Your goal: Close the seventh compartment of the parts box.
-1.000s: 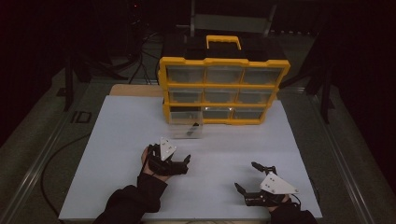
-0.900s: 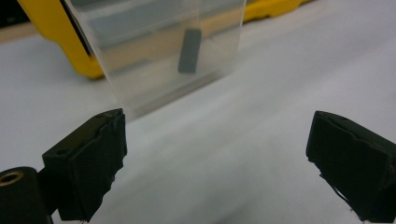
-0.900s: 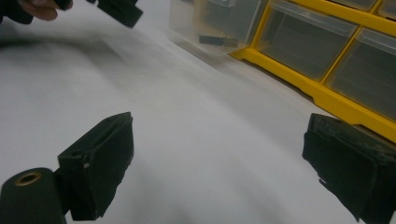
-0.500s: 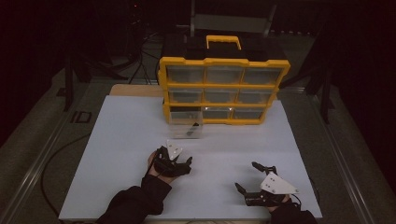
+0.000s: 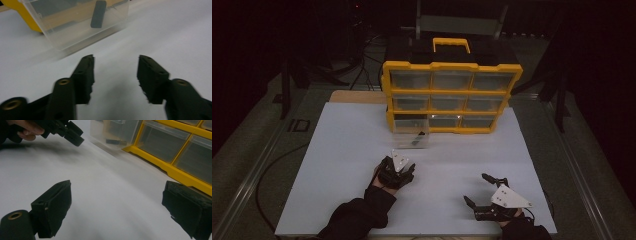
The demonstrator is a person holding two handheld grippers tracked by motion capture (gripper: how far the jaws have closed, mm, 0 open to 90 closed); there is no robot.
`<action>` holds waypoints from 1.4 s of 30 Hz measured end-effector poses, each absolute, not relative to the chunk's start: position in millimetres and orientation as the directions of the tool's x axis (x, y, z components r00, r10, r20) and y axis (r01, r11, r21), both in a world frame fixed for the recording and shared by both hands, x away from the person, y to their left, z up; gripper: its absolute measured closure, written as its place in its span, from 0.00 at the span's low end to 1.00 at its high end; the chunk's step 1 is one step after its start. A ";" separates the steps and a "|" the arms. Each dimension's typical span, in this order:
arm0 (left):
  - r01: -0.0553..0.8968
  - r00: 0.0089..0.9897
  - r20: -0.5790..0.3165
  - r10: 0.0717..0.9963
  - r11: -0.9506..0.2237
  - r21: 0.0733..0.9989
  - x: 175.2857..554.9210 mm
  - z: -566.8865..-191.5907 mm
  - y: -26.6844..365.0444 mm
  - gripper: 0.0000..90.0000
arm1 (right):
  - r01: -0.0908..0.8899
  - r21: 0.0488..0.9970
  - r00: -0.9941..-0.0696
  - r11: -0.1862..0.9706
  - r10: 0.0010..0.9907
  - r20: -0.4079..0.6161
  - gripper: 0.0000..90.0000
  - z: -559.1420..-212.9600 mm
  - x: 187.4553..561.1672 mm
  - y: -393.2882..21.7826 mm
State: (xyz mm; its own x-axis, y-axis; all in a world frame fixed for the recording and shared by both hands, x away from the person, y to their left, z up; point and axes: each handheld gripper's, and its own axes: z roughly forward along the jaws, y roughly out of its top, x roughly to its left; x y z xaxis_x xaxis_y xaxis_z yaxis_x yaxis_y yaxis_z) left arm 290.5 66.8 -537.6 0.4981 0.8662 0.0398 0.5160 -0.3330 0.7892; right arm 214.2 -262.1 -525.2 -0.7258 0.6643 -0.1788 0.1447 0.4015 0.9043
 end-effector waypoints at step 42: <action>0.515 0.442 0.065 0.895 -0.312 0.799 312.5 -533.2 65.4 0.99 | 0.145 0.905 -0.727 0.399 0.664 -0.177 0.10 -524.9 214.0 -262.4</action>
State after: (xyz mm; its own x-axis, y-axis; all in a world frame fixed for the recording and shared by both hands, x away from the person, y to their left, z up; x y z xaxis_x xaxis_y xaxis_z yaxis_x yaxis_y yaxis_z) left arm 312.5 65.4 -533.2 0.4423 0.8945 0.0645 0.5146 -0.3121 0.7986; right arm 214.0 -262.4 -524.9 -0.7267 0.6639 -0.1766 0.1448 0.3993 0.9053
